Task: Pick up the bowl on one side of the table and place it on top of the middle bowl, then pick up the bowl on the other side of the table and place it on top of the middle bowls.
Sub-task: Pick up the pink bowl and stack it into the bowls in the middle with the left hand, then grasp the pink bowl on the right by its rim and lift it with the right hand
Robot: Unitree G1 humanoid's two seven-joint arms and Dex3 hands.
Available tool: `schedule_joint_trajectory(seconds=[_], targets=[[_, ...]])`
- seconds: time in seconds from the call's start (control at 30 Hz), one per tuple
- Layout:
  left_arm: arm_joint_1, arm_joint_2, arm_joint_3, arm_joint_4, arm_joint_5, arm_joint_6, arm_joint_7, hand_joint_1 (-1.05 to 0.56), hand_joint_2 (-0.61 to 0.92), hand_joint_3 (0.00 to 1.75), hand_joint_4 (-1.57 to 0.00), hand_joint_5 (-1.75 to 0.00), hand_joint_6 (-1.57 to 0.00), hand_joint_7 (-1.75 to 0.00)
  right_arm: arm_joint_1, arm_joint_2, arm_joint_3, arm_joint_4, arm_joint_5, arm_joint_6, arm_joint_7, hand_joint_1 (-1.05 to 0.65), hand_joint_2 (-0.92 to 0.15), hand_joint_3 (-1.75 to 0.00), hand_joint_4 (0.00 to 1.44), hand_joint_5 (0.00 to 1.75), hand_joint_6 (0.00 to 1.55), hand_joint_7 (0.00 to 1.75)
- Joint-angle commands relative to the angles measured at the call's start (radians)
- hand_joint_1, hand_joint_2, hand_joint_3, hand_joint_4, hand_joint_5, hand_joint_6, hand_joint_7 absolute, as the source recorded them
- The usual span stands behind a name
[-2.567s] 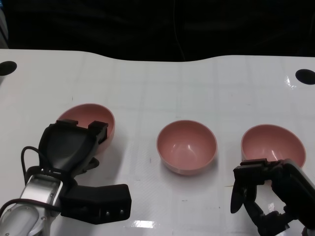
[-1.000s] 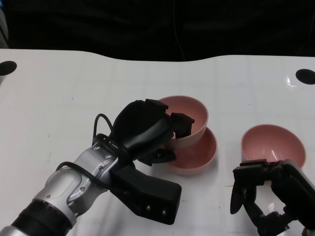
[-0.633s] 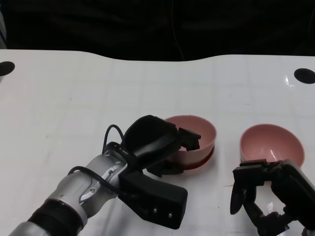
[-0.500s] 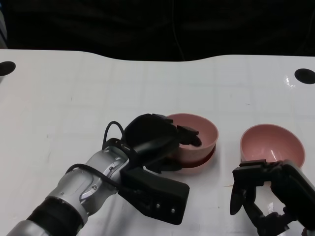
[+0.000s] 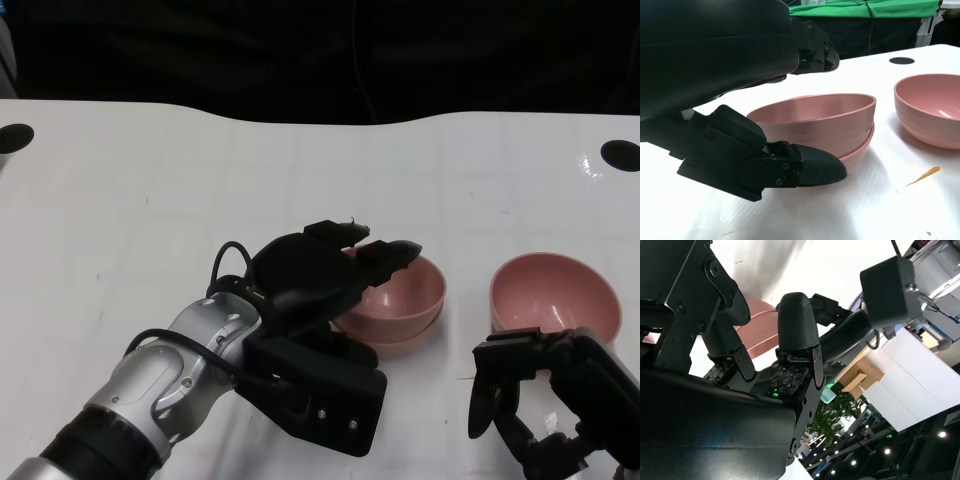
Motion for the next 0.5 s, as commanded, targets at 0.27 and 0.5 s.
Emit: schedule_joint_trajectory(seconds=[0.27, 0.5], targets=[[0.079, 0.093, 0.077, -0.156, -0.048, 0.019, -0.054, -0.96, 0.92, 0.49, 0.00, 0.00, -0.01, -0.01, -0.008, -0.008, -0.004, 0.001, 0.013, -0.013, 0.001, 0.33, -0.05, -1.70, 1.01, 1.70, 0.97, 1.30], [0.223, 0.186, 0.190, -0.387, -0.113, 0.015, -0.084, -0.92, 0.92, 0.42, 0.00, 0.00, -0.02, -0.01, -0.006, -0.008, -0.009, -0.004, 0.002, -0.007, -0.002, 0.30, -0.04, -1.71, 1.00, 1.73, 0.97, 1.29]])
